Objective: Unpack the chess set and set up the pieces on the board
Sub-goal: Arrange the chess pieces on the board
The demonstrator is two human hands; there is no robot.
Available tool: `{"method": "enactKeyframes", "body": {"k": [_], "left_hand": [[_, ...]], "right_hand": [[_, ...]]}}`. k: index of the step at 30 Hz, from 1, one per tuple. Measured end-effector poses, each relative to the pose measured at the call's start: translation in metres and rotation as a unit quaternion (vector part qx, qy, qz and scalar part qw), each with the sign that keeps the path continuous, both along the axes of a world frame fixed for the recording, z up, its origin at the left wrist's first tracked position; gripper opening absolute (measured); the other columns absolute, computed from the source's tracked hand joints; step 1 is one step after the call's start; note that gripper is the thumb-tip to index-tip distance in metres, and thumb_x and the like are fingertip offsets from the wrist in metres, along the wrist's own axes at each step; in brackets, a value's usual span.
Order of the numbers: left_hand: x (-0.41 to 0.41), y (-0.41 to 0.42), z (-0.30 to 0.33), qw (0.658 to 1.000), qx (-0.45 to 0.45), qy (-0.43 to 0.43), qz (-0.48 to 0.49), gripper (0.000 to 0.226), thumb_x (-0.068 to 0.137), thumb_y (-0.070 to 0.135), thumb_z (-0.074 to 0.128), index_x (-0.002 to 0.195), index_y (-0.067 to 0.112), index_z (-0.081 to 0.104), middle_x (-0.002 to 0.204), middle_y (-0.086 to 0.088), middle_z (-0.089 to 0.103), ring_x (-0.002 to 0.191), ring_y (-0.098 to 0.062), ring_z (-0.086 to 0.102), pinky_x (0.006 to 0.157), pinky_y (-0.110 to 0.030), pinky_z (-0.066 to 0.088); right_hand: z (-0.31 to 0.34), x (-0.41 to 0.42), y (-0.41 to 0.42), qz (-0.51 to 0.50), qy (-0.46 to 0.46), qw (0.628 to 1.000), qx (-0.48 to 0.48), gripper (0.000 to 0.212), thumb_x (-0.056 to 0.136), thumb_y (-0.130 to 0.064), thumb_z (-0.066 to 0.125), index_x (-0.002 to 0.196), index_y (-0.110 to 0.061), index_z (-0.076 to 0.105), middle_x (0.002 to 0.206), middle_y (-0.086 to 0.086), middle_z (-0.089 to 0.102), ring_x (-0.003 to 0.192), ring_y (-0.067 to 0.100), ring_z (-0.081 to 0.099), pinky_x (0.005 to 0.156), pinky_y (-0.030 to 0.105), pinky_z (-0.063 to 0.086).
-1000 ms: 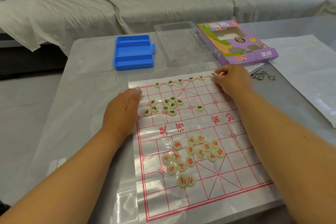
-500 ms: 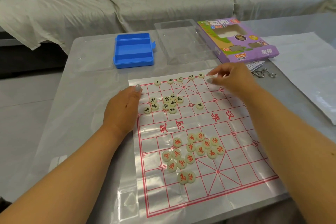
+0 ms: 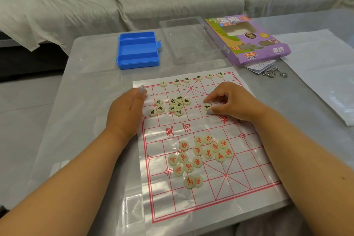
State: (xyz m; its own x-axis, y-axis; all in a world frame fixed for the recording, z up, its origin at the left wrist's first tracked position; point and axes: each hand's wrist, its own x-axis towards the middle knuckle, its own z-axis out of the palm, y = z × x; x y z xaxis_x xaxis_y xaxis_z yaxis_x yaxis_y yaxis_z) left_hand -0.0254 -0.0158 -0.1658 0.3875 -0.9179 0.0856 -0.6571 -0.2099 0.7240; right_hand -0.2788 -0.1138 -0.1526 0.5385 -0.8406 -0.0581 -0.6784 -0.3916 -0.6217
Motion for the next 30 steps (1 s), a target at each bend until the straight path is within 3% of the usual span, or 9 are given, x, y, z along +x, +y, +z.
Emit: {"method": "enactKeyframes", "body": {"k": [8, 12, 15, 20, 25, 27, 30], "left_hand": [[0.0, 0.0, 0.001, 1.0, -0.002, -0.003, -0.003, 0.05, 0.101, 0.042, 0.021, 0.112, 0.016, 0.061, 0.101, 0.009, 0.054, 0.092, -0.009, 0.048, 0.082, -0.019, 0.032], [0.0, -0.001, 0.0, 1.0, 0.0, -0.005, -0.005, 0.05, 0.101, 0.043, 0.02, 0.114, 0.018, 0.061, 0.103, 0.009, 0.055, 0.094, -0.009, 0.048, 0.083, -0.019, 0.032], [0.001, -0.001, 0.0, 1.0, 0.003, -0.006, -0.004, 0.049, 0.101, 0.043, 0.02, 0.112, 0.019, 0.06, 0.103, 0.009, 0.055, 0.092, -0.008, 0.048, 0.077, -0.013, 0.031], [0.001, -0.001, 0.0, 1.0, 0.006, 0.001, 0.001, 0.049, 0.1, 0.043, 0.02, 0.112, 0.018, 0.061, 0.1, 0.011, 0.054, 0.091, -0.007, 0.048, 0.069, -0.004, 0.025], [0.001, 0.001, 0.001, 1.0, -0.001, 0.007, -0.008, 0.048, 0.101, 0.043, 0.021, 0.113, 0.019, 0.061, 0.101, 0.011, 0.054, 0.093, -0.007, 0.048, 0.081, -0.016, 0.032], [0.002, 0.001, 0.0, 1.0, -0.003, 0.008, -0.008, 0.046, 0.1, 0.043, 0.021, 0.109, 0.022, 0.06, 0.101, 0.012, 0.054, 0.092, -0.007, 0.049, 0.08, -0.013, 0.032], [0.003, 0.0, -0.001, 1.0, -0.006, 0.006, -0.007, 0.047, 0.1, 0.044, 0.02, 0.109, 0.022, 0.061, 0.101, 0.012, 0.055, 0.093, -0.008, 0.049, 0.085, -0.014, 0.033]], "right_hand": [[0.0, 0.003, 0.003, 0.001, 0.004, 1.0, -0.014, 0.023, 0.073, -0.033, 0.077, 0.096, -0.032, 0.071, 0.096, -0.007, 0.061, 0.088, 0.013, 0.055, 0.079, 0.03, 0.052], [0.005, 0.007, 0.003, 0.002, 0.021, 1.0, -0.007, 0.028, 0.073, -0.035, 0.077, 0.1, -0.03, 0.07, 0.097, -0.008, 0.06, 0.087, 0.011, 0.054, 0.074, 0.022, 0.047], [0.006, 0.018, 0.005, -0.014, 0.009, 1.0, -0.019, 0.03, 0.073, -0.036, 0.077, 0.101, -0.029, 0.07, 0.094, -0.008, 0.06, 0.082, 0.01, 0.054, 0.069, 0.018, 0.045], [0.001, 0.047, 0.006, -0.027, 0.025, 0.997, -0.069, 0.032, 0.074, -0.042, 0.075, 0.103, -0.029, 0.07, 0.086, -0.014, 0.056, 0.077, 0.006, 0.051, 0.069, 0.022, 0.045], [-0.004, 0.059, 0.009, -0.033, 0.038, 0.995, -0.089, 0.03, 0.076, -0.041, 0.073, 0.103, -0.026, 0.071, 0.089, -0.009, 0.06, 0.079, 0.007, 0.052, 0.068, 0.024, 0.045], [-0.002, 0.05, 0.004, -0.068, 0.012, 0.993, -0.095, 0.024, 0.079, -0.037, 0.072, 0.099, -0.024, 0.072, 0.088, -0.009, 0.062, 0.076, 0.005, 0.051, 0.066, 0.021, 0.042], [0.001, 0.019, -0.02, -0.234, -0.051, 0.965, -0.108, 0.024, 0.08, -0.037, 0.07, 0.099, -0.022, 0.071, 0.09, -0.006, 0.065, 0.078, 0.009, 0.056, 0.07, 0.024, 0.042]]}}
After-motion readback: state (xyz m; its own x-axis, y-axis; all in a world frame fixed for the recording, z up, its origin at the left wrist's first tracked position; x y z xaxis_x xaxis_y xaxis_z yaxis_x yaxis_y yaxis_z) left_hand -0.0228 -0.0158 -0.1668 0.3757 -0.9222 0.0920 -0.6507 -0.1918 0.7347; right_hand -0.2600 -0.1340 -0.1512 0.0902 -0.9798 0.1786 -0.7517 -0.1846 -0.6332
